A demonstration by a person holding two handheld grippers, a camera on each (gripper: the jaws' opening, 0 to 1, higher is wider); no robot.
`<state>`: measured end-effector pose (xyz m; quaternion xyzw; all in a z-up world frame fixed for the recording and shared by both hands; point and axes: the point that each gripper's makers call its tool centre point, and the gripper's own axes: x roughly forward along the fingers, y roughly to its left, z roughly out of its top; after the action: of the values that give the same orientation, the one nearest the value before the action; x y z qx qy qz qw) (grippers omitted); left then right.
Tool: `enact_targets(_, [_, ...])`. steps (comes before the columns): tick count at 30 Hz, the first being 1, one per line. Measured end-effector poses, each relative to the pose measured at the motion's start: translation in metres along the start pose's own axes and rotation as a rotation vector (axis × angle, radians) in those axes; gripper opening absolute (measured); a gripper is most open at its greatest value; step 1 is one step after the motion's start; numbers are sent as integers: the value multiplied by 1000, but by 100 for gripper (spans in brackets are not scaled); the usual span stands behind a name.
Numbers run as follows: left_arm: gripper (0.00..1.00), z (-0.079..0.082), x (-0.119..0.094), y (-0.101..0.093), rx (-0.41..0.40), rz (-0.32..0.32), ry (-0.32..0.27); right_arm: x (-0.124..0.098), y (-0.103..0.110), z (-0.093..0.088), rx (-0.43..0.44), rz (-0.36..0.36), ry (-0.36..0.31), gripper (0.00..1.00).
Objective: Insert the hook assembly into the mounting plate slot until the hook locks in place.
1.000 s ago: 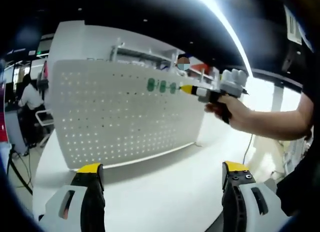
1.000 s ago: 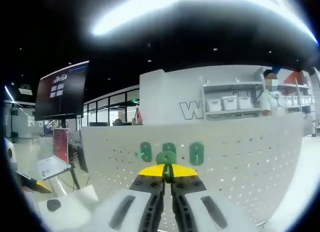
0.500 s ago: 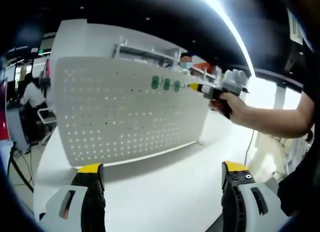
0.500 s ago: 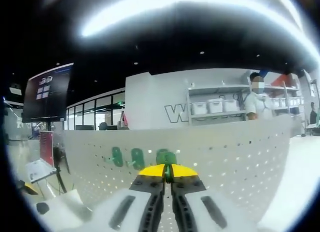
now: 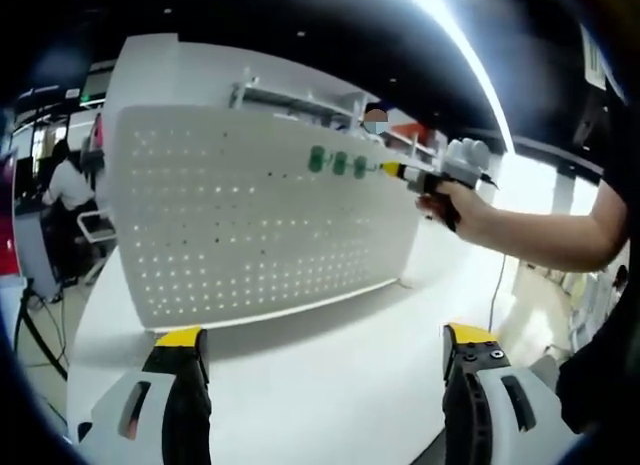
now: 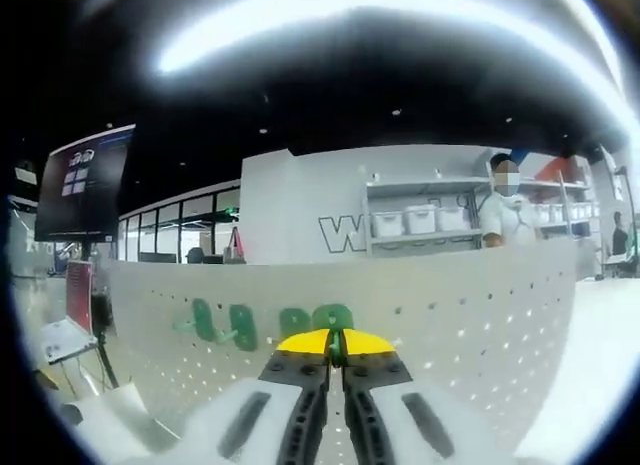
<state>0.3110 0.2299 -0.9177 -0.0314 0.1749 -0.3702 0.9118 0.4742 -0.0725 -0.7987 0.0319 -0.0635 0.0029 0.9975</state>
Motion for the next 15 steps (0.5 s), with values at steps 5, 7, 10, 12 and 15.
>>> enact_targets(5, [99, -1, 1, 2, -3, 7, 2, 5, -11, -1, 21, -25, -5, 0])
enact_targets(7, [99, -1, 1, 4, -7, 10, 4, 6, -13, -1, 22, -29, -8, 0])
enact_targets(10, [99, -3, 1, 5, -11, 14, 7, 6, -13, 0, 4, -32, -16, 0])
enact_targets(12, [99, -5, 1, 6, -13, 15, 10, 8, -13, -1, 15, -30, -19, 0])
enact_targets(15, [98, -5, 1, 7, -7, 21, 13, 10, -14, -1, 16, -37, -23, 0])
